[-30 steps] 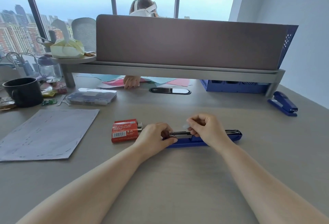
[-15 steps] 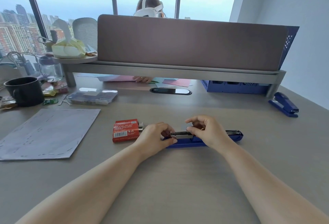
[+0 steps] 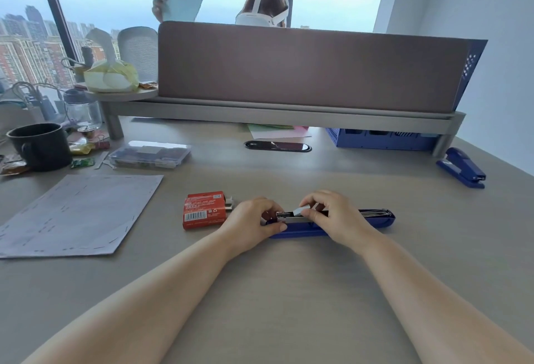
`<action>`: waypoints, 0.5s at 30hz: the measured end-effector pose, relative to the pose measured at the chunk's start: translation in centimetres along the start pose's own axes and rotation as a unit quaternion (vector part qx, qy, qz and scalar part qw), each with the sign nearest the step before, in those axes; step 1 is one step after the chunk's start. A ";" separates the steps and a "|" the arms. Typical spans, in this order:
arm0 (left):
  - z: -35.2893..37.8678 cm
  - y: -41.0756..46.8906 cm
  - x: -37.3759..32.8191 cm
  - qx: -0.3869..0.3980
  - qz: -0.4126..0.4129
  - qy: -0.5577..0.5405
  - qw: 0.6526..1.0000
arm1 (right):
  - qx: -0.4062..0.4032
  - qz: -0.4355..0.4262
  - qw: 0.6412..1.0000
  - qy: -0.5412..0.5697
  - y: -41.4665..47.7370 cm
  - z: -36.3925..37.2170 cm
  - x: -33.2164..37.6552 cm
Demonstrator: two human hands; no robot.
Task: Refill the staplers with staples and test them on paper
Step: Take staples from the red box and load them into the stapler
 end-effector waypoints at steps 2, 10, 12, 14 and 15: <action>0.0 0.0 0.0 -0.002 0.003 0.003 1.000 | 0.005 0.001 1.000 -0.005 0.0 0.0 0.0; 0.0 0.0 -0.1 -0.004 0.004 0.008 1.000 | 0.012 -0.001 1.000 -0.022 0.0 -0.1 0.0; 0.0 0.0 0.0 -0.003 0.004 0.006 1.000 | 0.015 0.002 1.000 -0.026 0.0 0.0 -0.1; 0.0 -0.1 0.0 -0.003 0.005 0.006 1.000 | 0.016 0.002 1.000 -0.025 0.0 -0.1 0.0; 0.0 -0.1 0.0 -0.002 0.005 0.006 1.000 | 0.014 0.003 1.000 -0.018 0.0 -0.1 0.0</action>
Point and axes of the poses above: each hand's wrist, its own y-axis towards the middle knuckle, its own z-axis out of the palm, x = y × z, the point moved 4 cm from there along y, towards the middle knuckle
